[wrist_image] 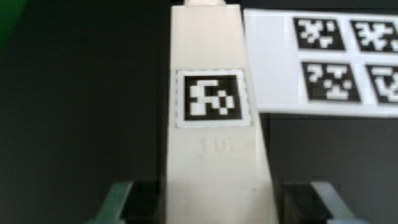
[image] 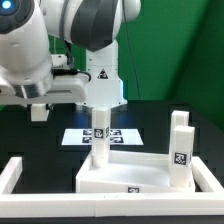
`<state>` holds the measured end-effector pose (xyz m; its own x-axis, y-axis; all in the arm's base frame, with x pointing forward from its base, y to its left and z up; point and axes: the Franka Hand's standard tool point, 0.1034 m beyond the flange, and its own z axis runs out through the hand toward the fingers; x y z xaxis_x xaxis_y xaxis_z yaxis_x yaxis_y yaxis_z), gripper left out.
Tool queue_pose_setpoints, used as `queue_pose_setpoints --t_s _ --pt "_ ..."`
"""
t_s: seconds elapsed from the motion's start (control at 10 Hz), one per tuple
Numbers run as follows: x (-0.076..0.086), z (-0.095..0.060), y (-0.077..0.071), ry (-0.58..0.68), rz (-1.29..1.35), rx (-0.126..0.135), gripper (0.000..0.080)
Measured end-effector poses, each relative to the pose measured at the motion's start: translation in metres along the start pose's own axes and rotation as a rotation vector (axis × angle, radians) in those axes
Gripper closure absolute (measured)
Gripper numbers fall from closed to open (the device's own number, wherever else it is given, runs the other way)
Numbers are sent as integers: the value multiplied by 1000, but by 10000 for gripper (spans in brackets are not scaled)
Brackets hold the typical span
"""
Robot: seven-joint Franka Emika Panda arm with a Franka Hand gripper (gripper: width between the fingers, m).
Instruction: Assemble desk
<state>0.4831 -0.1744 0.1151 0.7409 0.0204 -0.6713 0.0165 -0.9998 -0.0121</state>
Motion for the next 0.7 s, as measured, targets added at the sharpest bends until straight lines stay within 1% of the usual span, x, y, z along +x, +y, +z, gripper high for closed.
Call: queue_pose_setpoints --t_s 0.1,0.2,0.3,0.4,0.6,0.7 --pt "-6 -27 -5 41 -6 8 511" --pt "-8 -57 -5 80 1 20 511" --pt "-5 -85 -2 145 0 17 511" --pt "-3 -99 -2 203 -5 0 511" --pt "5 -96 3 334 -3 -17 511" --pt "6 -100 4 414 0 -25 511"
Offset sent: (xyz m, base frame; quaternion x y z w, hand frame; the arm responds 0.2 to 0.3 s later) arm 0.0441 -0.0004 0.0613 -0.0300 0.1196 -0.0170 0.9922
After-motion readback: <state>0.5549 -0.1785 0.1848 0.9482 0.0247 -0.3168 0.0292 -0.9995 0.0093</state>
